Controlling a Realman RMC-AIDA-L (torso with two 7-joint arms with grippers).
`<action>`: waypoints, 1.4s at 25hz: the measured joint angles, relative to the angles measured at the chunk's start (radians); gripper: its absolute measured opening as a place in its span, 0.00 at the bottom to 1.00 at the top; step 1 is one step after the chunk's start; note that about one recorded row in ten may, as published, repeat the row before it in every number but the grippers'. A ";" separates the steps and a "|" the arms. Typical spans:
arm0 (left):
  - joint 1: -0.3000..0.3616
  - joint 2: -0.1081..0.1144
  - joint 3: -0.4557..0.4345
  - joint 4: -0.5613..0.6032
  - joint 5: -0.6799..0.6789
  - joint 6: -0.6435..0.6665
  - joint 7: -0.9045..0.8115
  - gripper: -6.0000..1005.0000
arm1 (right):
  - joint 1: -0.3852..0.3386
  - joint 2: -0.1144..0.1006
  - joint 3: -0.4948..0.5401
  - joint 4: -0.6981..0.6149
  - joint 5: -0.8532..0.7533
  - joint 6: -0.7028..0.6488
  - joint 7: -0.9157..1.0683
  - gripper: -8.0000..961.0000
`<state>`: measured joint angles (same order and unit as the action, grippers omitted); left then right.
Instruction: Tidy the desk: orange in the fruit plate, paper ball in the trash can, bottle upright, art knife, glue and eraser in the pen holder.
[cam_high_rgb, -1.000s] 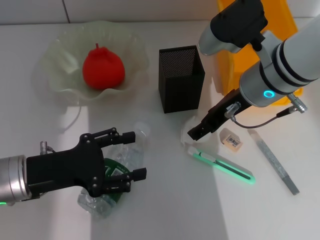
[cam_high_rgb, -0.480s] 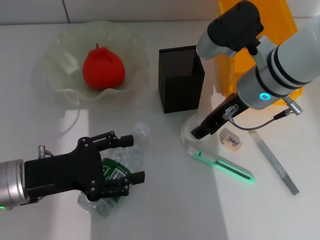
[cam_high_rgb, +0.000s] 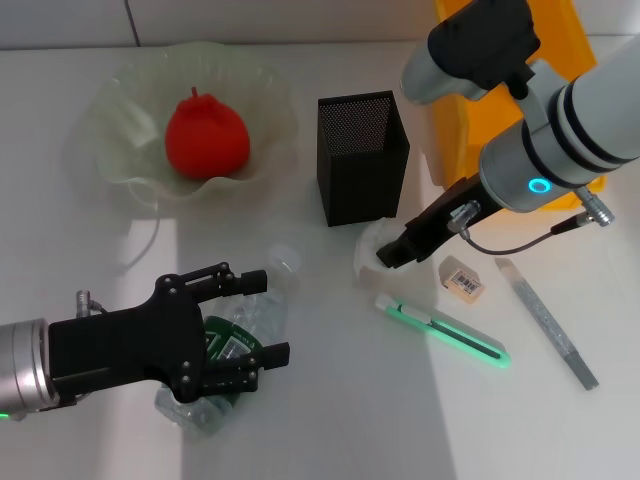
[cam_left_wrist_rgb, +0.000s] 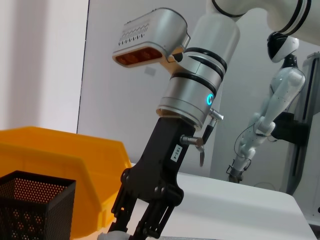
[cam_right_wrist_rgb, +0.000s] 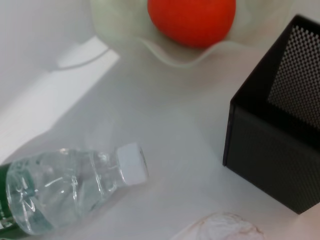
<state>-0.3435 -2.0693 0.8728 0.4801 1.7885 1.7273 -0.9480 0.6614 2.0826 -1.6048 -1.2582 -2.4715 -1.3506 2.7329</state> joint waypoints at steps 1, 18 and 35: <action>0.000 0.000 0.000 0.000 0.000 0.000 0.000 0.80 | -0.006 -0.001 0.008 -0.021 0.000 -0.013 0.000 0.48; -0.008 -0.002 0.000 0.000 0.000 0.003 0.001 0.80 | -0.125 -0.004 0.428 -0.528 -0.010 -0.306 -0.013 0.47; -0.008 -0.002 -0.008 0.000 -0.006 0.038 0.014 0.80 | -0.059 -0.016 0.574 -0.179 -0.143 -0.043 -0.147 0.52</action>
<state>-0.3517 -2.0709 0.8652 0.4801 1.7821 1.7652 -0.9340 0.6024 2.0665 -1.0308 -1.4373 -2.6141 -1.3939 2.5862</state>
